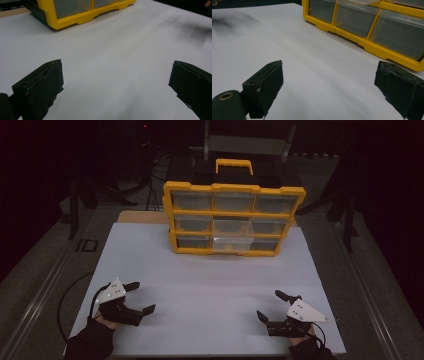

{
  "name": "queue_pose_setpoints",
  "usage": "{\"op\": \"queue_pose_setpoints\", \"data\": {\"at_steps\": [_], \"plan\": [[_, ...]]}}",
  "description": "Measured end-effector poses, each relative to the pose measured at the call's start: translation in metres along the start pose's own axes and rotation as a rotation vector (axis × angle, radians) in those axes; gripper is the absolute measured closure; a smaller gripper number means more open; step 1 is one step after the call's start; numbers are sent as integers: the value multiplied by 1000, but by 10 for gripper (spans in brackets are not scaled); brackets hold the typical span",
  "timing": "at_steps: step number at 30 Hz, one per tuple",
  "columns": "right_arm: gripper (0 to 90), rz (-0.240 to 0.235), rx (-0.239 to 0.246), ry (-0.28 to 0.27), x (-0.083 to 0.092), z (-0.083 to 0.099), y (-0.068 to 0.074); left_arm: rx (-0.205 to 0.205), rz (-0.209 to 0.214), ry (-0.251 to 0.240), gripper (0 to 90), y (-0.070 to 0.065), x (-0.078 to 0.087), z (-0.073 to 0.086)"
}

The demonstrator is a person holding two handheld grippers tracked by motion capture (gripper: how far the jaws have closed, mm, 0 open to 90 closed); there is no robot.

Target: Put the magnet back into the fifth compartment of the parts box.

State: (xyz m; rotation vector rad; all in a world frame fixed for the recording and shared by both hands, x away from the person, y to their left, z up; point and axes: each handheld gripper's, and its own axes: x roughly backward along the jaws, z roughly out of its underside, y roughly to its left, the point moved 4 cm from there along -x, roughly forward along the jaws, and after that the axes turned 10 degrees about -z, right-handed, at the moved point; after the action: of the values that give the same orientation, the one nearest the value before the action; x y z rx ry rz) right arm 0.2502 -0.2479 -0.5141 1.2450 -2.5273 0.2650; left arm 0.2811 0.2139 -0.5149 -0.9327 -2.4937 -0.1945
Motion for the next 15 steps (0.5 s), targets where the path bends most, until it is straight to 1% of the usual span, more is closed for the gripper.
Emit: {"op": "queue_pose_setpoints", "data": {"at_steps": [1,3,4,7,8,9,11,13,14,15], "plan": [[84,0,-4,1,0,0,0,7,-10,-4,1,0,-1,1],[84,-2,-4,3,0,1,0,7,-10,-4,2,0,-1,1],[84,-3,-2,5,-1,1,0,24,-46,-15,1,1,-4,5],[85,-3,0,6,-2,1,0,28,-91,8,1,0,-9,9],[84,-4,-1,6,-2,1,0,37,-87,14,1,0,-10,10],[85,-5,-3,4,-2,1,0,48,-82,6,1,0,-10,10],[84,-5,-3,5,-2,1,1,54,-93,5,1,0,-10,10],[84,-6,-1,4,-2,1,1,66,-86,-4,1,0,-10,11],[84,-7,-1,4,-2,1,0,69,-86,-1,2,-1,-11,11],[84,-7,-2,5,-2,1,1,64,-81,1,1,-1,-12,12]]}}
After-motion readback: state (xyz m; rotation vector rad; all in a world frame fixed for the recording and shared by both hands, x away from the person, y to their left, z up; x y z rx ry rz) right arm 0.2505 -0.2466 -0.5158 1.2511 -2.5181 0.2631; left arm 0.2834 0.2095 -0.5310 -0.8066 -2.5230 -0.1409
